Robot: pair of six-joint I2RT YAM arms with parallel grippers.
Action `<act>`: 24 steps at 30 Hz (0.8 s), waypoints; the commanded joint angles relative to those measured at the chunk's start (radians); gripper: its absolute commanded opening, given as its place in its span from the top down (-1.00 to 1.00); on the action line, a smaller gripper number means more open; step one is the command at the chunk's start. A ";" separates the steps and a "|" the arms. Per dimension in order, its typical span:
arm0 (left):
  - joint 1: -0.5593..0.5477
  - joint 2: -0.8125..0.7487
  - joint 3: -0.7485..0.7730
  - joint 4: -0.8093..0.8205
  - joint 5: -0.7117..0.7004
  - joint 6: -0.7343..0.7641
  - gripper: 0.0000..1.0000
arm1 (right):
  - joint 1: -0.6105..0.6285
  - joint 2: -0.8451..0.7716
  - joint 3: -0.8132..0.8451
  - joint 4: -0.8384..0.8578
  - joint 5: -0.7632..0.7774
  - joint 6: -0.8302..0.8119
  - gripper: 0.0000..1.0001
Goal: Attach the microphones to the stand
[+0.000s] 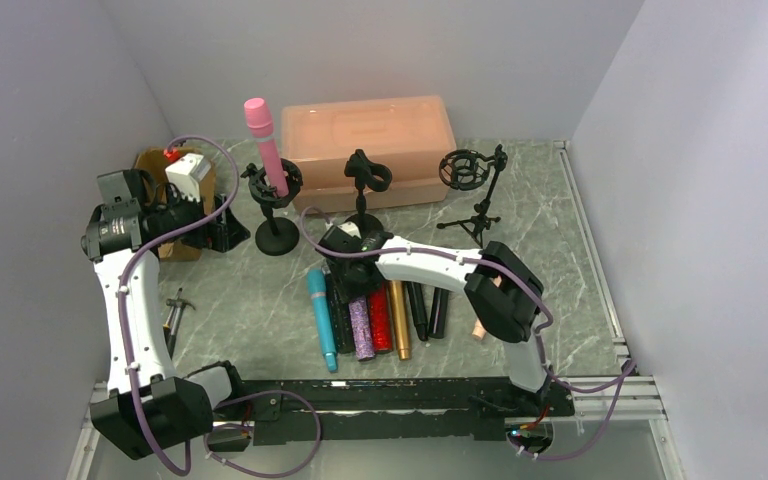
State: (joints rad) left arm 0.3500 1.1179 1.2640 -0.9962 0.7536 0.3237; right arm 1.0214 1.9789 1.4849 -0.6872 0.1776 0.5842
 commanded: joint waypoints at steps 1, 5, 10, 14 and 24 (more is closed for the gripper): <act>0.003 0.002 0.051 -0.010 0.014 0.022 -0.92 | -0.004 0.009 -0.008 0.046 0.011 0.018 0.03; 0.002 0.000 0.058 -0.011 0.010 0.015 -0.97 | -0.004 0.023 -0.027 0.064 0.018 0.026 0.04; 0.003 -0.001 0.071 -0.027 0.009 0.020 -0.98 | -0.004 0.068 -0.032 0.077 0.048 0.035 0.05; 0.003 -0.008 0.079 -0.037 -0.004 0.029 -0.99 | -0.004 0.089 -0.038 0.081 0.059 0.046 0.05; 0.003 -0.016 0.089 -0.051 0.004 0.029 -0.99 | -0.003 0.111 -0.047 0.078 0.095 0.058 -0.05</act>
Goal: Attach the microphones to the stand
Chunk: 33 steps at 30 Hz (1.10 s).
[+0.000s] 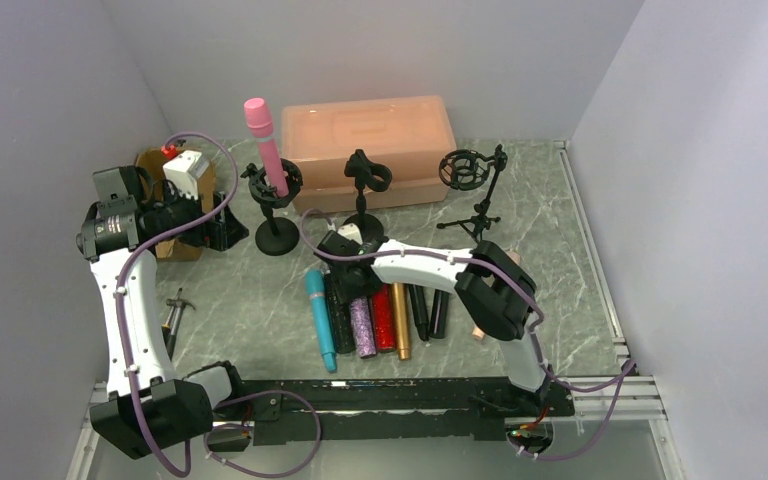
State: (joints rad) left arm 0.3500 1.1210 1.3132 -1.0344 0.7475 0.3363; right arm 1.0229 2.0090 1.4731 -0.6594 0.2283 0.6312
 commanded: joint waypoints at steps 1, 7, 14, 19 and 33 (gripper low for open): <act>0.003 -0.020 0.043 -0.013 0.008 0.017 -0.99 | -0.004 0.082 -0.036 0.048 0.049 0.014 -0.06; 0.003 -0.018 0.053 -0.018 0.014 0.017 -0.99 | -0.004 0.077 -0.040 0.050 0.072 0.020 0.04; 0.002 -0.014 0.057 -0.021 0.029 0.018 -0.99 | -0.004 -0.015 0.033 0.020 0.098 0.008 0.62; -0.003 -0.008 0.071 -0.037 0.078 0.011 -0.99 | -0.004 -0.128 0.200 -0.038 0.131 -0.034 0.78; -0.045 0.038 0.117 -0.112 0.271 0.069 -0.99 | -0.015 -0.473 0.456 0.236 0.438 -0.634 1.00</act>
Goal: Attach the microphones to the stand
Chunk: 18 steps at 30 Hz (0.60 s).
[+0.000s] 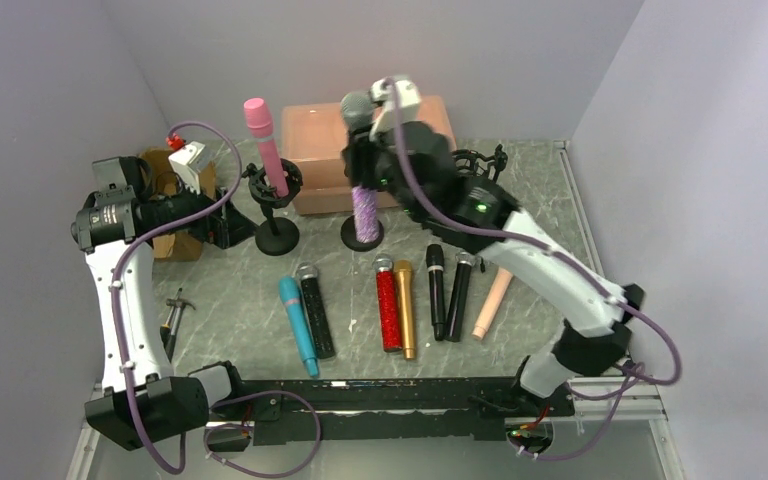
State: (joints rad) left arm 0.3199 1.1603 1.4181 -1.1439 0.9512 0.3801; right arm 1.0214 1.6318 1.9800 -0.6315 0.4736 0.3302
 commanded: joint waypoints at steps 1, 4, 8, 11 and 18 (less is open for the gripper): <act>-0.020 -0.005 0.005 0.002 0.064 0.025 -0.99 | -0.020 -0.136 -0.114 0.321 0.205 -0.427 1.00; -0.038 -0.014 -0.010 0.008 0.046 0.034 -0.99 | -0.049 -0.229 -0.285 0.685 0.231 -0.657 1.00; -0.050 -0.021 -0.023 0.011 0.037 0.047 -0.99 | -0.178 -0.264 -0.303 0.721 0.133 -0.676 1.00; -0.053 -0.013 -0.022 0.004 0.039 0.059 -0.99 | -0.292 -0.308 -0.391 0.804 0.045 -0.670 1.00; -0.061 0.001 -0.030 0.007 0.026 0.077 -0.99 | -0.417 -0.334 -0.475 0.866 -0.037 -0.643 1.00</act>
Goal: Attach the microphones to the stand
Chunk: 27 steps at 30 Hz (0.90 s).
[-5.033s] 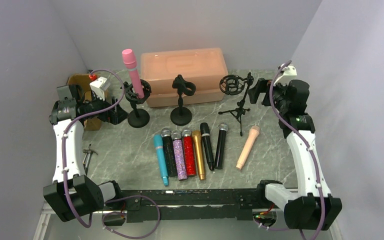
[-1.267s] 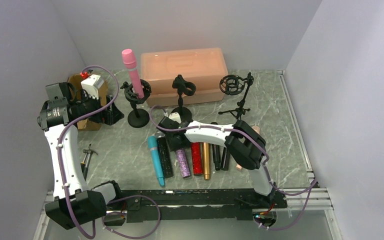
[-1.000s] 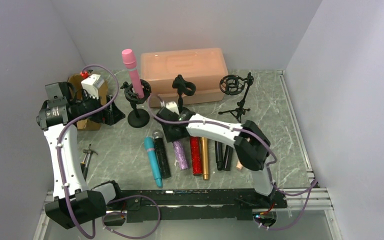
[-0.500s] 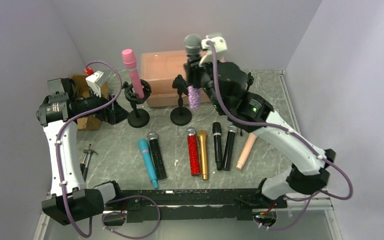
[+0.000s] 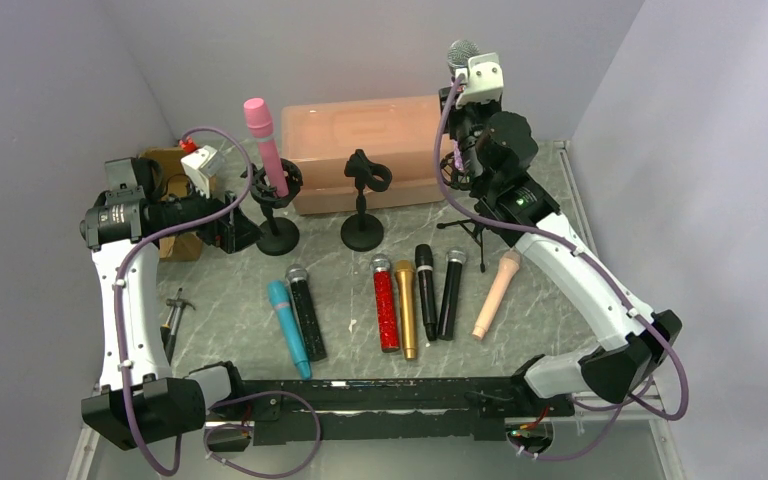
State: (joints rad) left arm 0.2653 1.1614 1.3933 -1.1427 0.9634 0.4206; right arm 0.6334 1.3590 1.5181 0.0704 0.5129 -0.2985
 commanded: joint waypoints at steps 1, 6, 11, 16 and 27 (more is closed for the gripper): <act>-0.006 0.000 -0.006 0.006 0.011 0.037 -0.99 | -0.042 -0.062 -0.021 0.166 -0.084 -0.008 1.00; -0.008 0.003 -0.002 0.001 0.005 0.043 -0.99 | -0.074 -0.062 -0.048 0.184 -0.108 0.013 1.00; -0.008 0.000 -0.006 0.002 -0.004 0.047 -0.99 | -0.083 -0.062 -0.071 0.188 -0.130 0.036 1.00; -0.009 -0.006 -0.014 0.009 -0.017 0.051 -0.99 | -0.086 -0.081 -0.111 0.198 -0.153 0.053 1.00; -0.009 -0.005 -0.022 0.015 -0.027 0.047 -0.99 | -0.086 -0.118 -0.166 0.197 -0.187 0.053 1.00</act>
State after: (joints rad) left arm 0.2600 1.1625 1.3781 -1.1416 0.9348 0.4515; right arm 0.5510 1.2861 1.3567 0.2001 0.3645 -0.2535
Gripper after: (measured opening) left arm 0.994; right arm 0.469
